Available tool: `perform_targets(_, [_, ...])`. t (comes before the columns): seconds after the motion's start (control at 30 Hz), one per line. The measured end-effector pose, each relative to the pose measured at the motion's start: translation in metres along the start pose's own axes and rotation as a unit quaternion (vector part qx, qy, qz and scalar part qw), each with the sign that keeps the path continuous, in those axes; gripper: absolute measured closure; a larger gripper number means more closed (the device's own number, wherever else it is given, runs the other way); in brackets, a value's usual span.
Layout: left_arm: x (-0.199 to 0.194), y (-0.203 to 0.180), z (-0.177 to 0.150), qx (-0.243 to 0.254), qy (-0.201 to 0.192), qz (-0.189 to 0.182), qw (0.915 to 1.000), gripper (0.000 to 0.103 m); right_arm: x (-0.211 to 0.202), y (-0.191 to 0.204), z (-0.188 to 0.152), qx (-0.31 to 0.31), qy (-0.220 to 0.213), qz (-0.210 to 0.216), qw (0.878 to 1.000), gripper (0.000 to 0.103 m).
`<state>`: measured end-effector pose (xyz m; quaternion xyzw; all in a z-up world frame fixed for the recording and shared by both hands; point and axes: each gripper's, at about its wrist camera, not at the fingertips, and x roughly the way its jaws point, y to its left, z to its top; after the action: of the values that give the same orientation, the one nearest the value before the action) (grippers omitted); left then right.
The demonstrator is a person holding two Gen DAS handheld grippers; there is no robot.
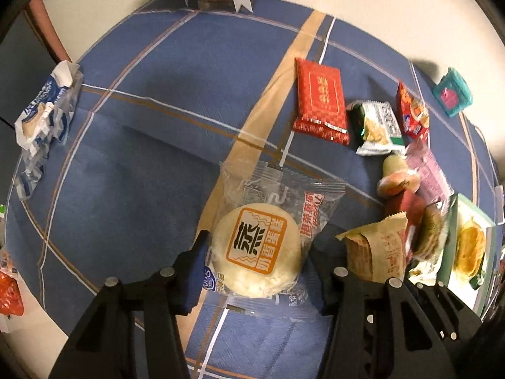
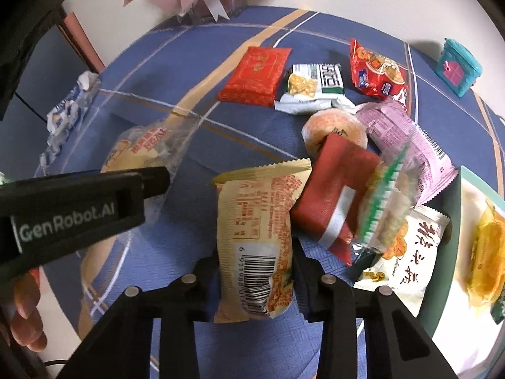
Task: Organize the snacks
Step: 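Grasp the cream bread bag with the right tool while the left grasps the round bun bag, then carry both bags into the tray and open both tools to release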
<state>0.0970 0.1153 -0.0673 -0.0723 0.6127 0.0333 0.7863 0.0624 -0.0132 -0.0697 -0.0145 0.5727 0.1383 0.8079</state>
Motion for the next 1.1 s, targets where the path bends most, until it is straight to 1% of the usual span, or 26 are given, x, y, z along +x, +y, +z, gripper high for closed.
perform_targets(0.23, [-0.038, -0.001, -0.005, -0.008, -0.043, -0.001, 0.9991, 0.048, -0.039, -0.008, 0.005, 0.007, -0.041, 0.021, 0.999, 0.063])
perform_targets(0.47, [-0.065, -0.013, -0.002, -0.005, -0.072, -0.001, 0.9974, 0.048, -0.079, -0.015, 0.002, 0.013, -0.075, 0.014, 0.997, 0.063])
perform_targets(0.6, [-0.08, -0.027, -0.006, 0.005, -0.086, -0.004, 0.9963, 0.048, -0.089, -0.027, -0.002, 0.02, -0.086, 0.005, 0.996, 0.063])
perform_targets(0.83, [-0.088, -0.062, -0.012, 0.028, -0.093, -0.011, 0.9952, 0.048, -0.11, -0.07, -0.013, 0.061, -0.104, -0.012, 0.993, 0.063])
perform_targets(0.97, [-0.091, -0.091, -0.018, 0.05, -0.094, -0.018, 0.9941, 0.048, -0.117, -0.108, -0.024, 0.094, -0.108, -0.031, 0.989, 0.063])
perform_targets(1.1, [-0.091, -0.13, -0.029, 0.085, -0.091, -0.03, 0.9918, 0.048, -0.123, -0.15, -0.038, 0.133, -0.106, -0.052, 0.984, 0.063])
